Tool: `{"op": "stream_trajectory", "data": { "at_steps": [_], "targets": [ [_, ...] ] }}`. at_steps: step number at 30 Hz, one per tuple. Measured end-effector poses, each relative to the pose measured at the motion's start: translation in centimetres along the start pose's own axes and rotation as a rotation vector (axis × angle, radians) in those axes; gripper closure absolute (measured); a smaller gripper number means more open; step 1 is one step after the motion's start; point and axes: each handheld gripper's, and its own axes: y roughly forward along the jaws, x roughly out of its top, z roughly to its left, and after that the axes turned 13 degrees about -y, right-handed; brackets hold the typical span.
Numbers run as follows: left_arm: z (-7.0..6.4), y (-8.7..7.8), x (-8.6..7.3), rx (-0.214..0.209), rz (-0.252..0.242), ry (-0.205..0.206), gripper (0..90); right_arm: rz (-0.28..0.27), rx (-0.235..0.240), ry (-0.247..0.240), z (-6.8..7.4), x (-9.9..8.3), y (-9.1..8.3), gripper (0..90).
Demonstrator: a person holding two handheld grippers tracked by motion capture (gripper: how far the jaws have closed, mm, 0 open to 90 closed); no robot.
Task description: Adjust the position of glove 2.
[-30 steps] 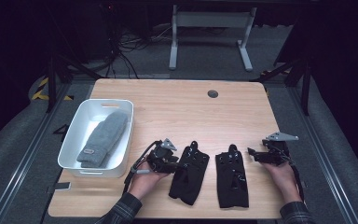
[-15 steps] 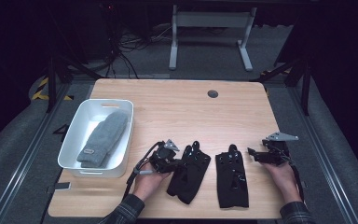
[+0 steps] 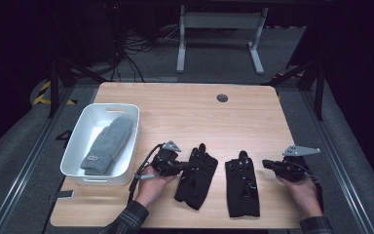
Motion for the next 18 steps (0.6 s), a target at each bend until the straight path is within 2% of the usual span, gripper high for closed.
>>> {"op": "stream_trajectory", "data": {
  "at_steps": [5, 8, 13, 18],
  "targets": [
    [0.1, -0.3, 0.0, -0.003, -0.010, -0.012, 88.0, 0.039, 0.064, -0.065, 2.3, -0.2, -0.2, 90.0],
    [0.1, -0.3, 0.0, -0.003, -0.010, -0.013, 88.0, 0.055, 0.100, -0.084, 3.4, -0.5, -0.3, 90.0],
    [0.0, -0.4, 0.1, -0.006, -0.009, -0.012, 88.0, 0.085, 0.138, -0.087, 4.0, -0.9, 0.0, 90.0],
    [0.0, -0.4, 0.1, -0.021, -0.017, -0.019, 88.0, 0.088, 0.166, -0.104, 4.5, -0.4, 0.6, 90.0]
  ]
}}
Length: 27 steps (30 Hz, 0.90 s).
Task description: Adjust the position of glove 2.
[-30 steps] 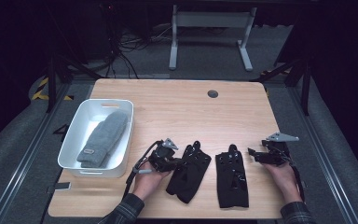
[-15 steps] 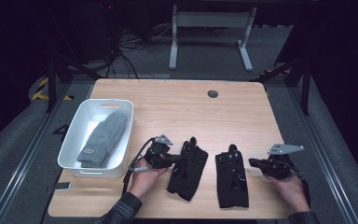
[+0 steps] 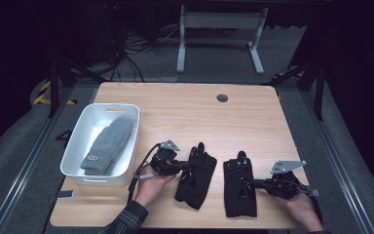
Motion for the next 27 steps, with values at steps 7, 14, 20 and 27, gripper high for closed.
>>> {"op": "stream_trajectory", "data": {
  "at_steps": [7, 14, 20, 27],
  "targets": [
    [-0.2, 0.2, 0.1, -0.017, 0.000, -0.004, 88.0, -0.001, 0.025, -0.028, 0.5, 0.9, 0.9, 90.0],
    [-0.7, 0.0, 0.2, -0.040, -0.009, 0.004, 88.0, 0.001, 0.050, -0.057, 1.1, 1.9, 1.8, 90.0],
    [-1.1, -0.4, 0.7, -0.064, -0.020, 0.020, 87.9, 0.001, 0.056, -0.068, 1.2, 2.6, 2.4, 90.0],
    [-2.1, -1.2, 1.7, -0.124, -0.055, 0.037, 87.9, -0.001, 0.069, -0.093, 1.6, 3.7, 3.5, 90.0]
  ]
}}
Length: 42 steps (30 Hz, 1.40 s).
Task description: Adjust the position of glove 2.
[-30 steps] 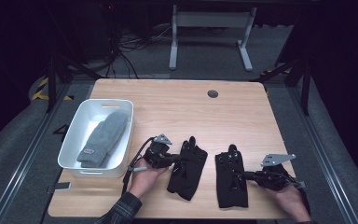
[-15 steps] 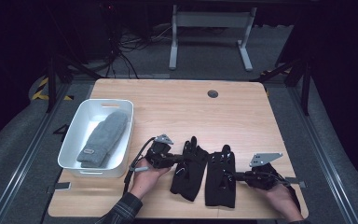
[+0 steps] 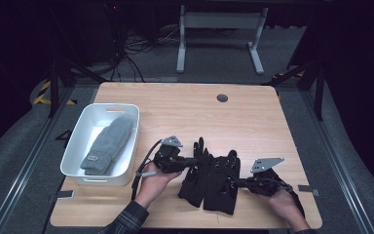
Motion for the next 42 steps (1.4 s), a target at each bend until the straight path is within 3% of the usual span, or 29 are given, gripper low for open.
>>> {"op": "stream_trajectory", "data": {
  "at_steps": [9, 21, 34, 39, 42],
  "targets": [
    [-0.9, 0.1, 0.7, -0.033, -0.012, 0.017, 87.9, -0.007, 0.021, -0.037, 0.3, 1.8, 1.9, 90.0],
    [-1.1, 1.3, 0.8, -0.035, -0.001, 0.013, 88.0, -0.027, 0.030, -0.071, 0.7, 3.8, 4.0, 90.0],
    [-0.9, 3.0, 0.3, -0.032, 0.029, 0.004, 87.9, -0.044, 0.016, -0.085, 0.9, 5.1, 5.4, 90.0],
    [-0.7, 3.6, 0.1, -0.024, 0.022, 0.002, 86.7, -0.045, 0.012, -0.098, 1.1, 5.3, 5.7, 90.0],
    [-0.7, 3.4, 0.1, -0.043, 0.009, 0.002, 84.2, -0.051, 0.006, -0.096, 0.9, 5.2, 5.3, 90.0]
  ]
}}
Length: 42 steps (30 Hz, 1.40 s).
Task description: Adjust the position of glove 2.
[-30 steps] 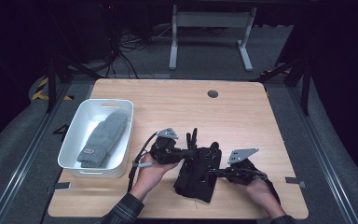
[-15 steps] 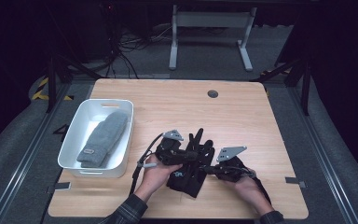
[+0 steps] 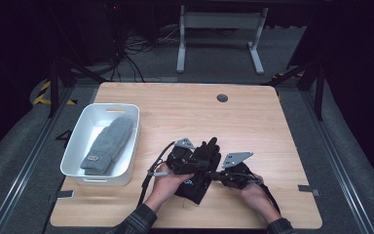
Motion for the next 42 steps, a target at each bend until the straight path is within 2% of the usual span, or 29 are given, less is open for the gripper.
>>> {"op": "stream_trajectory", "data": {
  "at_steps": [3, 7, 10, 11, 12, 15, 18, 20, 23, 26, 29, 33, 34, 36, 42],
  "targets": [
    [-0.2, -0.4, 0.0, -0.014, -0.027, 0.013, 80.7, -0.013, -0.027, 0.011, -0.4, -0.3, -1.0, 90.0],
    [-0.4, -1.0, 0.1, -0.016, -0.033, 0.024, 81.2, -0.032, -0.081, 0.051, -1.5, -1.2, -2.6, 89.6],
    [-0.5, -1.2, -0.1, -0.023, -0.014, 0.029, 89.5, -0.040, -0.136, 0.093, -2.5, -2.2, -3.6, 76.9],
    [-0.6, -1.1, -0.4, -0.019, 0.003, 0.037, 89.7, -0.037, -0.155, 0.099, -2.7, -2.4, -3.9, 72.0],
    [-0.8, -1.0, -0.6, -0.015, 0.012, 0.037, 89.7, -0.035, -0.185, 0.116, -3.0, -2.8, -4.2, 62.8],
    [-1.2, -0.4, -1.7, -0.021, 0.056, 0.043, 89.7, -0.021, -0.260, 0.158, -4.1, -4.0, -4.8, 50.1],
    [-2.0, 0.5, -2.6, -0.013, 0.111, 0.063, 89.7, -0.007, -0.305, 0.187, -4.8, -4.7, -5.2, 43.8],
    [-2.1, 0.7, -2.8, -0.008, 0.122, 0.067, 89.7, -0.002, -0.319, 0.191, -5.0, -4.9, -5.3, 40.9],
    [-2.3, 1.5, -3.3, 0.027, 0.171, 0.081, 89.8, 0.014, -0.359, 0.207, -5.5, -5.4, -5.4, 33.3],
    [-2.4, 1.7, -3.4, 0.058, 0.200, 0.102, 89.8, 0.028, -0.383, 0.229, -5.9, -6.0, -5.4, 29.6],
    [-2.3, 1.4, -3.5, 0.098, 0.201, 0.122, 89.7, 0.028, -0.397, 0.246, -6.2, -6.3, -5.4, 28.9],
    [-1.7, 0.6, -3.5, 0.123, 0.207, 0.112, 89.7, 0.029, -0.402, 0.255, -6.4, -6.5, -5.4, 28.5],
    [-1.5, 0.4, -3.5, 0.119, 0.223, 0.108, 89.8, 0.032, -0.402, 0.259, -6.4, -6.6, -5.3, 28.3],
    [-1.2, 0.1, -3.6, 0.148, 0.206, 0.105, 89.8, 0.037, -0.403, 0.258, -6.5, -6.7, -5.2, 28.3],
    [-0.4, -1.3, -3.6, 0.229, 0.203, 0.118, 89.7, 0.044, -0.408, 0.248, -6.5, -6.8, -5.1, 27.3]
  ]
}}
